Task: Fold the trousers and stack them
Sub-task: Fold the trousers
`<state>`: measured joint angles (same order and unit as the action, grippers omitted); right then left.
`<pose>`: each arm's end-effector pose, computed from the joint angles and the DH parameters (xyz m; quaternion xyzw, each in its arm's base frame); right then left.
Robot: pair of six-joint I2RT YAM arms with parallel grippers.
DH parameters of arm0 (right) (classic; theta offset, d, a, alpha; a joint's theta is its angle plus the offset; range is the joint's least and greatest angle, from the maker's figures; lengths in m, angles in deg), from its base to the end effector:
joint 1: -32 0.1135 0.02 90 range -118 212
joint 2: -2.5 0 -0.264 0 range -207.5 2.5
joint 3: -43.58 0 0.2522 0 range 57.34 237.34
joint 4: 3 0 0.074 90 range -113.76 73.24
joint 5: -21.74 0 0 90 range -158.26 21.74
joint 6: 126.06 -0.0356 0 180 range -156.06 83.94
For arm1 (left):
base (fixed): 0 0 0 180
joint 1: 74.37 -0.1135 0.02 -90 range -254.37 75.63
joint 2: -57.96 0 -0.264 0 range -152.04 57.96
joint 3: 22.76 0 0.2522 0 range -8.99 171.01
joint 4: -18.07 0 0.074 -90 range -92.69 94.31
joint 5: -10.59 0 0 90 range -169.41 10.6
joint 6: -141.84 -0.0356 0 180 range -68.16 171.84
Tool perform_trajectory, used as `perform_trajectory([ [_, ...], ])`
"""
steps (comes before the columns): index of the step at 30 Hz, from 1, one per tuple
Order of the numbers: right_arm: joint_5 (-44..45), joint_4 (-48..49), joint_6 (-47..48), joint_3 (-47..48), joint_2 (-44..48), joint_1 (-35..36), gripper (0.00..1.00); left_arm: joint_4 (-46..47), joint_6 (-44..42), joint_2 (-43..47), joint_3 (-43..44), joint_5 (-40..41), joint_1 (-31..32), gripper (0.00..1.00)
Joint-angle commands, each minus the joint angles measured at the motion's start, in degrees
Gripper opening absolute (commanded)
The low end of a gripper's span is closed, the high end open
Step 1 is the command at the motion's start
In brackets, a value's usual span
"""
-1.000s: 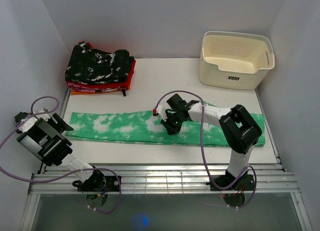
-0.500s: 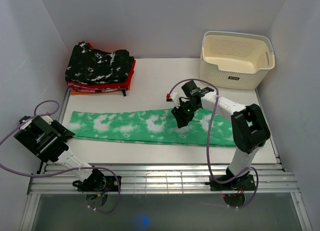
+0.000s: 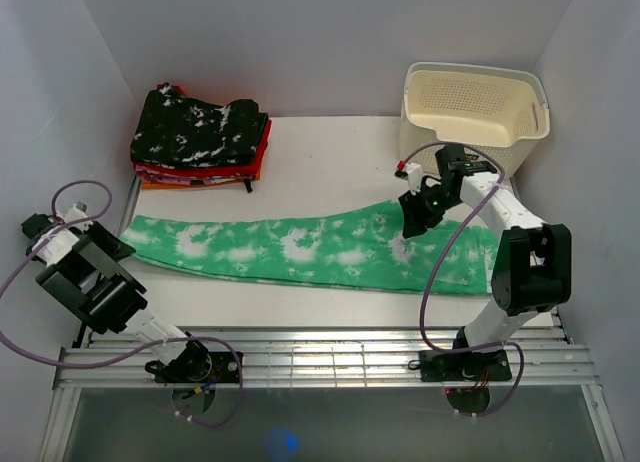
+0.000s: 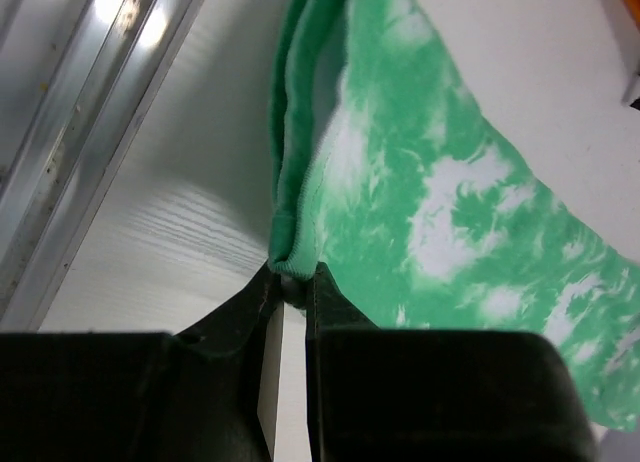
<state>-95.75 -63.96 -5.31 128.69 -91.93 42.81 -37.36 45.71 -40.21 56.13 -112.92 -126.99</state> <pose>0.3160 0.0771 0.2365 -0.3776 0.8803 0.2018 0.2044 0.2117 0.2447 0.1915 -0.3393 0.8871 -0.1865 0.2512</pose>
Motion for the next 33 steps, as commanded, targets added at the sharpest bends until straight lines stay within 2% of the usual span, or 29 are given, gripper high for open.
perform_trajectory([
  [1,-2.40,-7.80,4.14,-0.25,1.89,-4.73,0.47,1.77,-5.72,9.90,2.38,-5.41,1.72,0.00],
  [6,-4.32,-11.68,7.14,-0.60,1.36,-9.49,0.45,1.15,-10.56,19.05,-0.69,-10.25,7.52,0.00],
  [10,-6.52,-11.69,6.17,-1.57,1.01,-9.58,0.44,1.94,-11.10,26.96,-3.77,-14.64,16.90,0.00],
  [15,-8.63,-11.60,5.12,-2.01,-0.31,-9.75,0.42,4.31,-7.77,32.68,-6.67,-14.56,28.44,0.00],
  [21,-9.34,-11.34,4.85,-3.32,-0.84,-10.02,0.42,10.90,1.64,31.81,-9.22,-14.38,40.12,0.00],
  [23,-9.08,-11.51,4.85,-3.41,-1.02,-10.02,0.41,15.01,4.27,31.37,-10.19,-13.51,45.83,0.00],
  [28,-8.29,-11.77,4.85,-3.50,-1.02,-11.95,0.41,22.50,10.60,29.71,-12.74,-7.11,61.19,0.00],
  [33,-7.23,-12.74,5.99,-3.76,-0.84,-13.97,0.41,28.39,12.55,25.05,-14.41,-1.21,72.37,0.00],
])
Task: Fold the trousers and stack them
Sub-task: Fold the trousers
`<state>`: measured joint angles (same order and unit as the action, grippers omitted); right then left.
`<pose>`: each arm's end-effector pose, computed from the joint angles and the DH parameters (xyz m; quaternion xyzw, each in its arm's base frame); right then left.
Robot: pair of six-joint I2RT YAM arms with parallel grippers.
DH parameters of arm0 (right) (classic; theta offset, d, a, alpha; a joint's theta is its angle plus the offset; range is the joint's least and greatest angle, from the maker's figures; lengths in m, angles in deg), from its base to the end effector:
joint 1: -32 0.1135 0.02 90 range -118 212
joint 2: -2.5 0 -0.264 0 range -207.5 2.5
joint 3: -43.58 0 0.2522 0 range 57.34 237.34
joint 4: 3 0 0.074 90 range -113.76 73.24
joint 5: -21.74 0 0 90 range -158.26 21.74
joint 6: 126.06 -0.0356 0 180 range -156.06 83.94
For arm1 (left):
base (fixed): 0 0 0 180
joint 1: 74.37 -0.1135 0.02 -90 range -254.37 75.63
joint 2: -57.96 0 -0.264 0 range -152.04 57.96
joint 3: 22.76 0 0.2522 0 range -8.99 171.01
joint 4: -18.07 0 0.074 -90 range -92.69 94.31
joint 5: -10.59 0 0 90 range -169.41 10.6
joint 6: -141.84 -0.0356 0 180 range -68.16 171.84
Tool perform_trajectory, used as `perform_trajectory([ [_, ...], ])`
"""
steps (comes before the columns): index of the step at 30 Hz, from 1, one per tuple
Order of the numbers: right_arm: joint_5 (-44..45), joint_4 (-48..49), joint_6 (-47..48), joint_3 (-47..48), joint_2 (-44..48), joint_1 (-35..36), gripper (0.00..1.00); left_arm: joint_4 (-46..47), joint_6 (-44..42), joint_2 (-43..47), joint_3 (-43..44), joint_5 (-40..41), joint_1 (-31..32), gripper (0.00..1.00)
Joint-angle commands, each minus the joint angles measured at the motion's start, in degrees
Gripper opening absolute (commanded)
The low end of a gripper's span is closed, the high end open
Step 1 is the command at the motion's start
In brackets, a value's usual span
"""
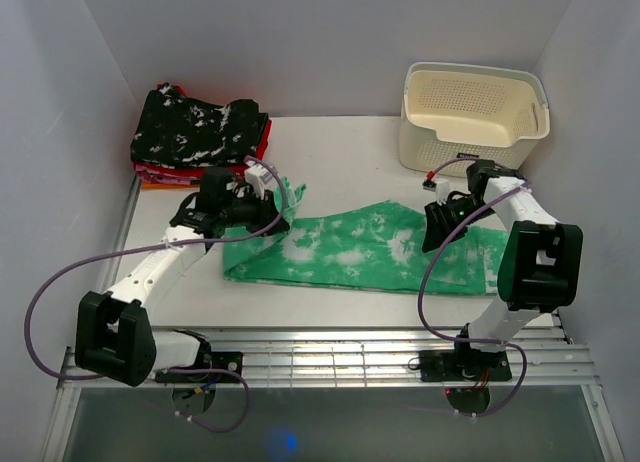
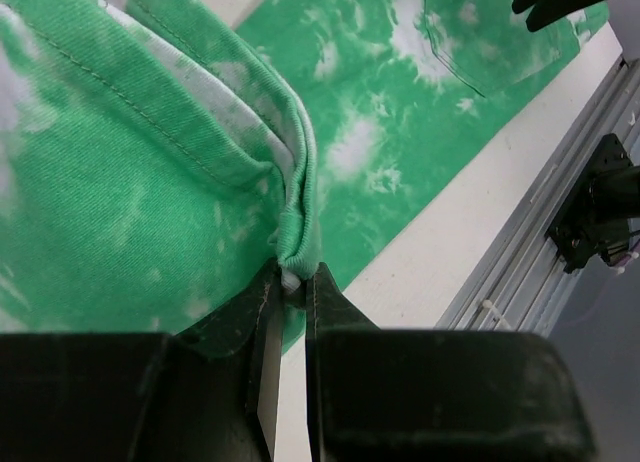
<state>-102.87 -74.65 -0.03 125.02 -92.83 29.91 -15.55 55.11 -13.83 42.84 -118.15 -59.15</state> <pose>0.2979 0.0094 0.2128 -0.2895 0.9091 0.2688 0.1322 0.2512 -0.0914 0.2719 0.2288 0.8351 -0.3607 0.3467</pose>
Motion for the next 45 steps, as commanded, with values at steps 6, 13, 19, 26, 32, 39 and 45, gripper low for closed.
perform_trajectory([
  [6,0.07,-2.49,1.15,-1.15,0.14,-3.01,0.41,12.56,6.66,-10.45,-2.53,9.82,13.15,0.00],
  [13,0.33,-3.02,2.02,-1.50,0.14,-4.50,0.41,17.13,10.70,-17.41,-2.70,9.56,15.45,0.00],
  [19,1.04,-2.85,2.46,-2.38,-0.65,-5.12,0.41,18.71,11.06,-17.16,-2.35,9.39,17.82,0.00],
  [26,2.18,-0.04,0.27,-5.36,-1.97,-5.12,0.39,19.33,12.55,-16.98,-0.95,10.26,20.72,0.00],
  [32,1.65,0.50,-0.17,-6.33,-2.40,-5.12,0.38,22.05,14.40,-20.23,0.54,11.23,24.67,0.00],
  [39,1.65,0.41,-0.17,-6.24,-2.41,-5.12,0.38,23.28,17.65,-26.73,3.00,11.32,26.44,0.00],
  [45,0.07,-0.29,-0.43,-5.54,-2.67,-5.12,0.39,22.32,18.09,-30.78,5.29,7.81,26.96,0.27],
])
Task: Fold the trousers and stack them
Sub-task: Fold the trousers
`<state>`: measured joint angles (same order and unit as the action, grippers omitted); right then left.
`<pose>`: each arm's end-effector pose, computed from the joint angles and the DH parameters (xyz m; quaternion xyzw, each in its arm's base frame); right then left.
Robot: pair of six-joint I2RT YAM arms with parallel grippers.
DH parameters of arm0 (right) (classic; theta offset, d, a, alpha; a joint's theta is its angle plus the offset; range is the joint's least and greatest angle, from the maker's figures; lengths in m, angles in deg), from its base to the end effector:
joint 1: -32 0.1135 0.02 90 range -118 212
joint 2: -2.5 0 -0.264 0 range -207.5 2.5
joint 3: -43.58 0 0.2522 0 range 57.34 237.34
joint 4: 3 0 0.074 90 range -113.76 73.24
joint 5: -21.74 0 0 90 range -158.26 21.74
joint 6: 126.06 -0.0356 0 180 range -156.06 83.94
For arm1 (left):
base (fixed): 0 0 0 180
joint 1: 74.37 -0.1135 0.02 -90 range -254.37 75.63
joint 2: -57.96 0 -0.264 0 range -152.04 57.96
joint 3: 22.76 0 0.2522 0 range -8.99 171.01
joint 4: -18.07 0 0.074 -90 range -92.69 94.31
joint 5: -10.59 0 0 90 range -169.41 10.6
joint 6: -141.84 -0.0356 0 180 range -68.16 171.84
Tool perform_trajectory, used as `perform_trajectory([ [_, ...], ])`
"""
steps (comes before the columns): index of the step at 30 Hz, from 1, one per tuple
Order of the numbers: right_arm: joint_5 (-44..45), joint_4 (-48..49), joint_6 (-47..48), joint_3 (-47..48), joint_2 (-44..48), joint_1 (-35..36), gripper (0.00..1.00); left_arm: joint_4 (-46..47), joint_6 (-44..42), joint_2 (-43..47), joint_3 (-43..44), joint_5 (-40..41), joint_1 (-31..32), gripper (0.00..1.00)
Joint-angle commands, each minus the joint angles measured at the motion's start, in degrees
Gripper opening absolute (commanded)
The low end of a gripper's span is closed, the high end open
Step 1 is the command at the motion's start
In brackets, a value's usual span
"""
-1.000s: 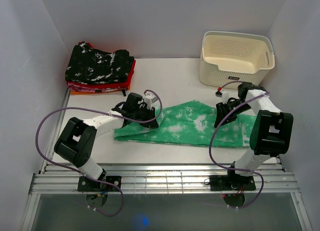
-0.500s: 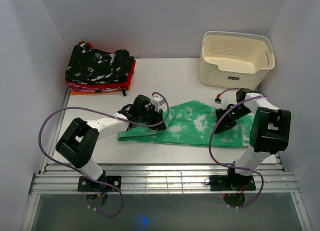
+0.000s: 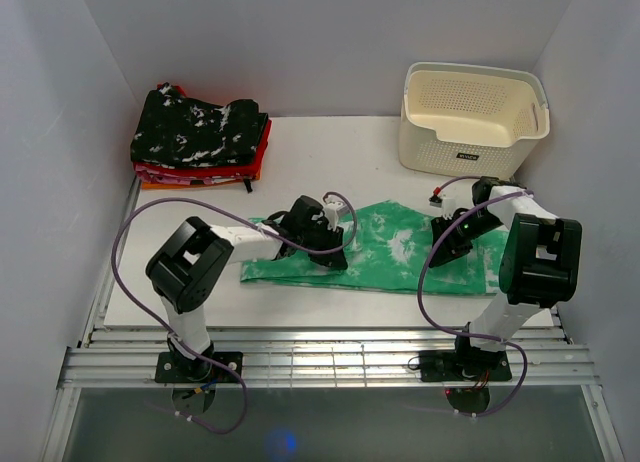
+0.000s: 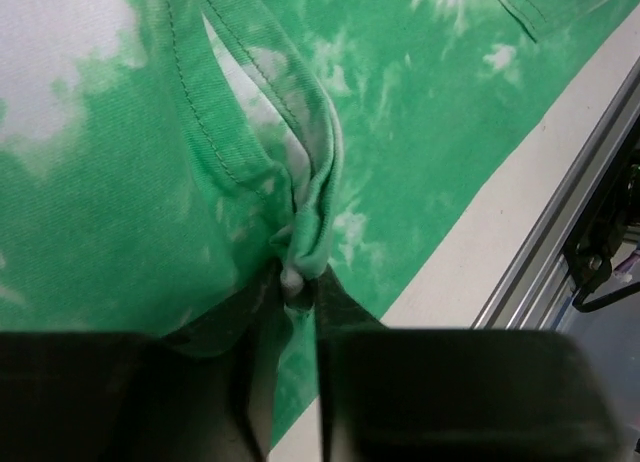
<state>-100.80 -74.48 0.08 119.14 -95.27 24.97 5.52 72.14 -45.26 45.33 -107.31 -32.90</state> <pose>0.2827 -0.0156 0.1759 -0.2324 0.9309 0.2718 0.0743 0.2569 -0.2493 0.1474 0.2518 0.8737 -0.3728 0.1852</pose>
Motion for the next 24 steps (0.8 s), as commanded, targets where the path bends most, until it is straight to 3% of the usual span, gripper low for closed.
perform_trajectory([
  [1,-2.53,-0.47,-0.54,1.03,-0.22,-0.18,0.39,1.16,0.89,0.83,3.33,-5.30,0.80,0.35],
  [2,-4.01,-0.82,-0.72,1.39,0.13,-0.18,0.39,0.29,0.63,1.00,3.85,-6.37,0.89,0.43],
  [3,-4.64,-0.73,-0.98,1.91,0.22,-0.01,0.39,-0.41,0.45,1.87,4.38,-7.51,0.98,0.58],
  [6,-6.49,-0.65,-2.30,4.72,0.57,1.40,0.40,-5.94,-2.09,4.33,6.31,-11.20,0.98,0.83],
  [7,-6.84,-0.56,-3.17,6.21,0.66,2.79,0.40,-8.83,-2.97,6.87,6.67,-11.82,0.98,0.95],
  [8,-7.54,-0.30,-3.70,6.92,0.74,3.68,0.40,-10.34,-4.37,8.37,7.02,-12.26,0.98,0.97],
  [11,-8.77,1.81,-7.47,9.73,0.40,7.02,0.40,-14.03,-5.26,15.92,6.94,-12.09,-0.33,0.98],
  [14,-10.53,6.55,-11.43,11.15,-0.22,13.08,0.39,-16.06,-2.20,21.72,5.09,-13.22,-7.78,0.98],
  [16,-11.50,11.27,-16.08,12.38,-1.18,17.02,0.37,-18.51,0.53,22.88,3.25,-18.22,-16.83,0.98],
  [18,-12.90,14.72,-20.82,13.34,-2.76,19.76,0.35,-21.15,-2.25,24.03,2.02,-20.69,-23.94,0.93],
  [24,-13.44,20.97,-25.07,17.38,-10.14,30.56,0.34,-24.24,-7.11,27.63,-6.50,-23.34,-35.12,0.72],
])
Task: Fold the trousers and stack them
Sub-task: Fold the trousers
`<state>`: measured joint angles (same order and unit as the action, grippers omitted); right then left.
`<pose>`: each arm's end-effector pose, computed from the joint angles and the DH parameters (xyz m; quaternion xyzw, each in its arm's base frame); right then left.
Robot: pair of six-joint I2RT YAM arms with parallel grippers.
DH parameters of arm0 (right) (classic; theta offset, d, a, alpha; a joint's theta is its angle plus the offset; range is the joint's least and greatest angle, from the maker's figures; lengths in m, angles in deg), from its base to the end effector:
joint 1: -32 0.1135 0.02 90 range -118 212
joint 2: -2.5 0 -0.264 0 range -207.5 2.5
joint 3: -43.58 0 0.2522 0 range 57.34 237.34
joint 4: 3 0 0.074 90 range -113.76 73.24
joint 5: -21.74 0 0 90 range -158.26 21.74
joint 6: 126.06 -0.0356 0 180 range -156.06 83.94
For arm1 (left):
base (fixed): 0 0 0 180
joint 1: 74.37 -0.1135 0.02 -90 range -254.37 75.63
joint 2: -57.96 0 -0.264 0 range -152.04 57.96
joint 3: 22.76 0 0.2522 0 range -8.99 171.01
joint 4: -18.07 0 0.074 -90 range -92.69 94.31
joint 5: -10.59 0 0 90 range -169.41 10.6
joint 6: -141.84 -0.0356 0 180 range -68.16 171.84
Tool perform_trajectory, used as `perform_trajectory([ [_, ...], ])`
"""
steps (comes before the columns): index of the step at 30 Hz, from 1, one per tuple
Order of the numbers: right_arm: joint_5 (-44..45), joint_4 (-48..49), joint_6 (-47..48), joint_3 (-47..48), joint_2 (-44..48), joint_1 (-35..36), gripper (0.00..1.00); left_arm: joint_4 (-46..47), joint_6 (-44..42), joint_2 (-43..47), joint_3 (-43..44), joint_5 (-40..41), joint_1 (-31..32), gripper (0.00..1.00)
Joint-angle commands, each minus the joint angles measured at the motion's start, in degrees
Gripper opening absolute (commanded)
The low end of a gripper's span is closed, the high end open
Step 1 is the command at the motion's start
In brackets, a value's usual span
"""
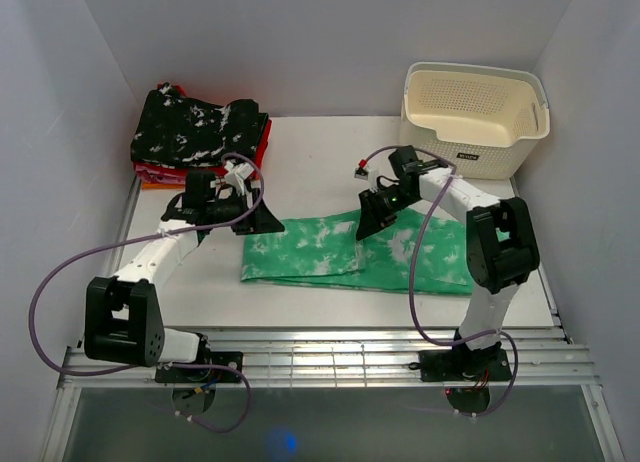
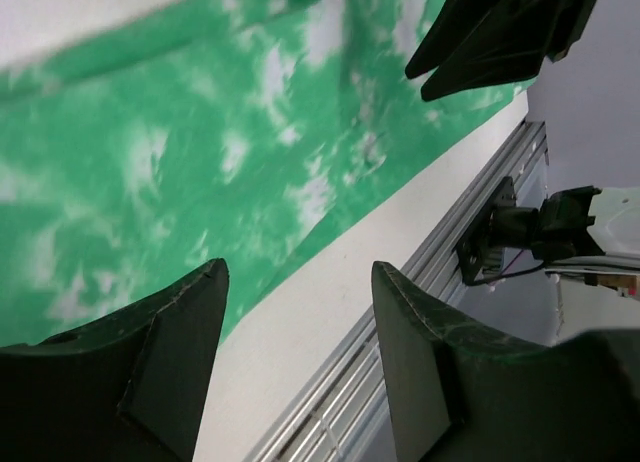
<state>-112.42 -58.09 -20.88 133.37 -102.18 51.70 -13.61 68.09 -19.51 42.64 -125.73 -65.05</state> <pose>0.3350 0.1463 0.2106 -0.3358 0.8510 0.3762 0.1463 0.2727 -0.0708 0.2503 0.1031 0.8533 -0.4326 0.2721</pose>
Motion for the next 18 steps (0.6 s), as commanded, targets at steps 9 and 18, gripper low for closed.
perform_trajectory([
  [9,3.73,5.98,-5.95,-3.33,-2.56,4.91,0.37,-2.83,-8.16,-8.12,-9.62,-2.37,-6.68,0.67],
  [18,13.05,11.44,-14.73,-11.16,5.81,4.38,0.74,-2.48,-8.78,-8.14,-7.96,-2.37,-6.77,0.80],
])
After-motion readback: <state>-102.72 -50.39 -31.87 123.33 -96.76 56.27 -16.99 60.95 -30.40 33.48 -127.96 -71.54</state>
